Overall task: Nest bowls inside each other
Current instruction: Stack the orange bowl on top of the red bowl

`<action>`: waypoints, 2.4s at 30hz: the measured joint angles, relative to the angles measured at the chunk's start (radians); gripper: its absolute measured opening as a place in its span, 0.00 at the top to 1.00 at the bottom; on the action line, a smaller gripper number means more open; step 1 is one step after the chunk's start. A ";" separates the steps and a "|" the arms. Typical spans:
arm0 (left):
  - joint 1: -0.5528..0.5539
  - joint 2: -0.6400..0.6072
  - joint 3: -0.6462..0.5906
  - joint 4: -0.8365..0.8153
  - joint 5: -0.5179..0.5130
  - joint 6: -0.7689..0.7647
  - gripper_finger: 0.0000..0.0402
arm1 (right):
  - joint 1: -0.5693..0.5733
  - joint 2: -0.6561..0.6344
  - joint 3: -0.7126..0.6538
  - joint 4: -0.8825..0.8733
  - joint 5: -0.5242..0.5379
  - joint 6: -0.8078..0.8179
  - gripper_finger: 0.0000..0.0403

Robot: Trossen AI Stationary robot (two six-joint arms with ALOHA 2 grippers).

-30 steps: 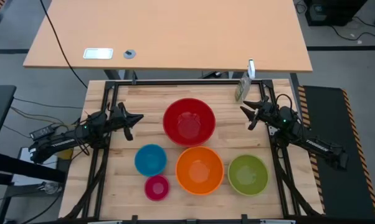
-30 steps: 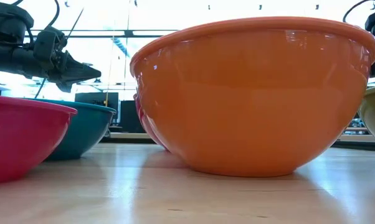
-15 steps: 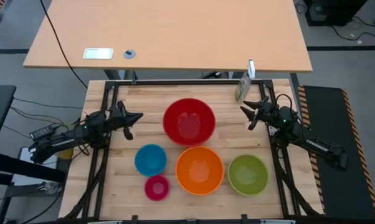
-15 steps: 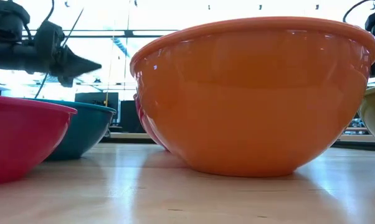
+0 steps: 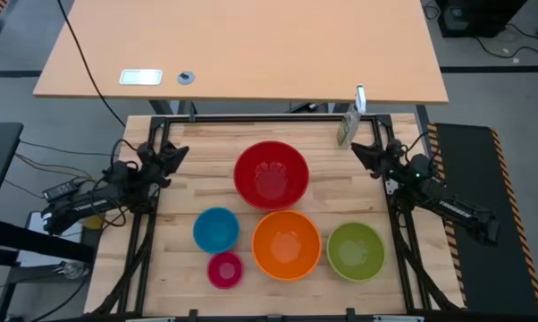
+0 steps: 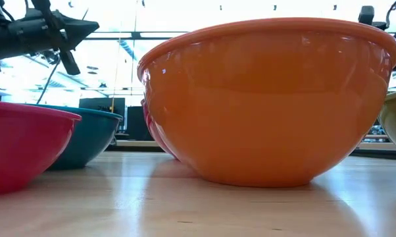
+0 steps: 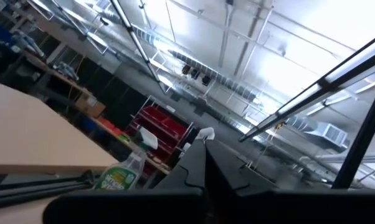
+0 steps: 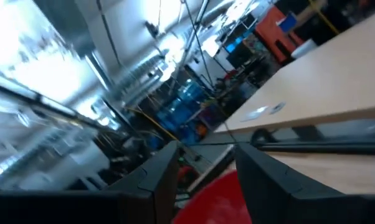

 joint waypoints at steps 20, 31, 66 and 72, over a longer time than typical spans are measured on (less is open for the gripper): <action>0.001 0.017 0.023 0.036 -0.113 -0.286 0.98 | 0.048 0.083 0.165 0.036 -0.064 0.248 0.60; -0.038 0.495 0.587 -0.551 -0.105 -0.035 0.96 | 0.197 0.642 0.754 -0.648 -0.147 -0.142 0.62; -0.706 0.794 0.720 -0.898 -0.496 -0.108 0.54 | 0.761 1.638 1.167 -1.108 -0.033 0.026 0.49; -0.730 0.763 0.720 -0.922 -0.496 -0.126 0.54 | 0.769 1.657 1.167 -1.075 -0.019 0.020 0.80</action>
